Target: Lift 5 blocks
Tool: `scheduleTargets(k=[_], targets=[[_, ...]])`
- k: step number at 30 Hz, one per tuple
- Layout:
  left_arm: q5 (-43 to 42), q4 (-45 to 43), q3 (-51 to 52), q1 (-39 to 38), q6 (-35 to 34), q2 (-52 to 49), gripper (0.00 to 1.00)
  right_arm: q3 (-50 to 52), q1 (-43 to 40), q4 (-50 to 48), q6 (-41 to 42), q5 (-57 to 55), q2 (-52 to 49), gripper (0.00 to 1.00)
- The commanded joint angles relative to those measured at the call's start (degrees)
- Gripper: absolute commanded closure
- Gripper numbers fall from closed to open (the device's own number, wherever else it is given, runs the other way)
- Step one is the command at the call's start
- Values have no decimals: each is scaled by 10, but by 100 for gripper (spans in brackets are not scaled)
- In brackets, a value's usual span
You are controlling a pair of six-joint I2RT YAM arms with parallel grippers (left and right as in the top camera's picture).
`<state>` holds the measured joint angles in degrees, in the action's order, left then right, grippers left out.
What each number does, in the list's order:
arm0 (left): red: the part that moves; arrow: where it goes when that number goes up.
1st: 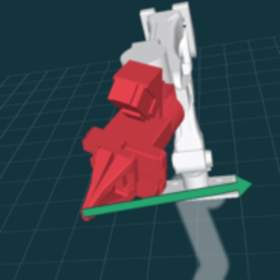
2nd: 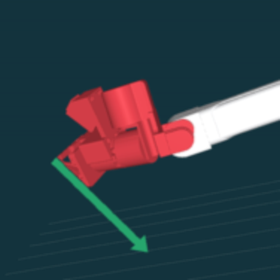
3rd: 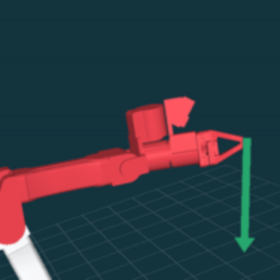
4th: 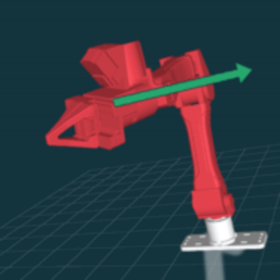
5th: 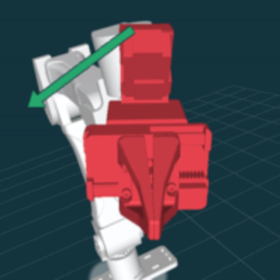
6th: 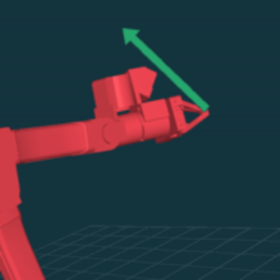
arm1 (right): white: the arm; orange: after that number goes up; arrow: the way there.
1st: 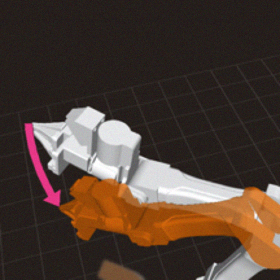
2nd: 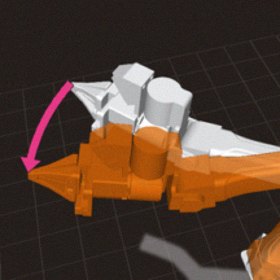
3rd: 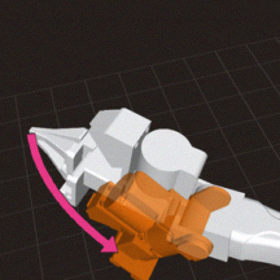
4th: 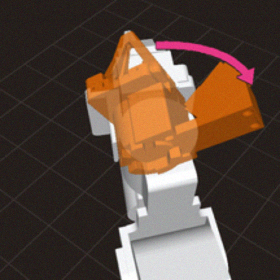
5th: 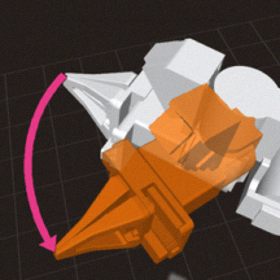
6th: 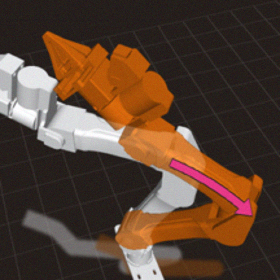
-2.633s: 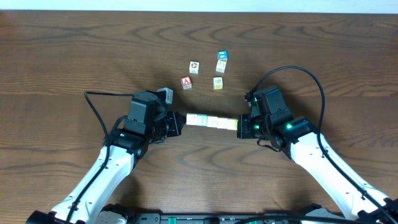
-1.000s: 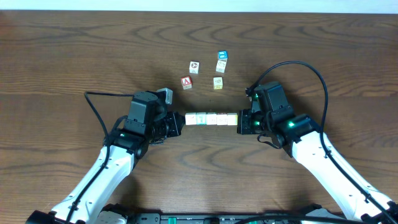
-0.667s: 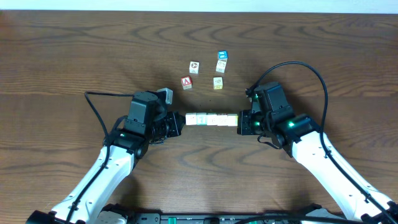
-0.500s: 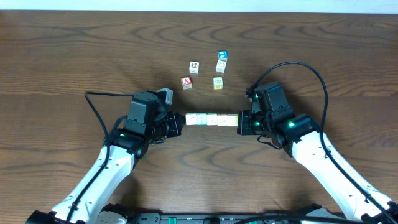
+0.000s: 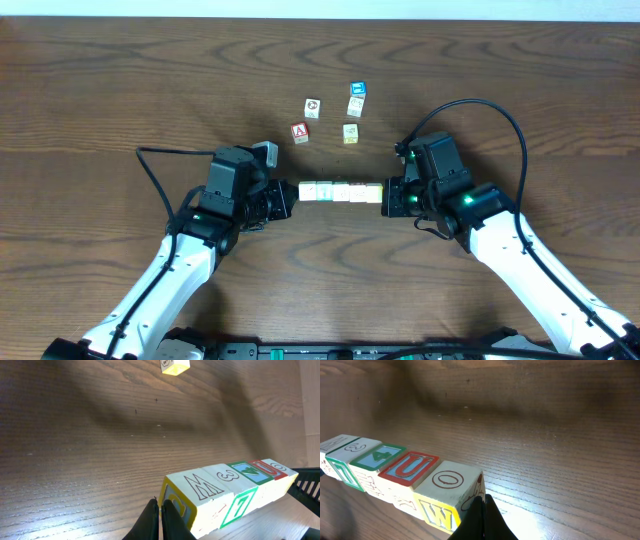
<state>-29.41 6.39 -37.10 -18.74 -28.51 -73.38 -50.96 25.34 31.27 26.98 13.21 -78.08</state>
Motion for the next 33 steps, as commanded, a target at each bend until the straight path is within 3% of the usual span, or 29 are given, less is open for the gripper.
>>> scheduleTargets(k=[1, 33], targets=[[-141, -18, -14, -30, -7, 2, 93, -34, 31, -23, 6, 184, 10, 99], [-141, -28, -14, -30, -14, 4, 93, -49, 31, -17, 6, 183, 10, 99]])
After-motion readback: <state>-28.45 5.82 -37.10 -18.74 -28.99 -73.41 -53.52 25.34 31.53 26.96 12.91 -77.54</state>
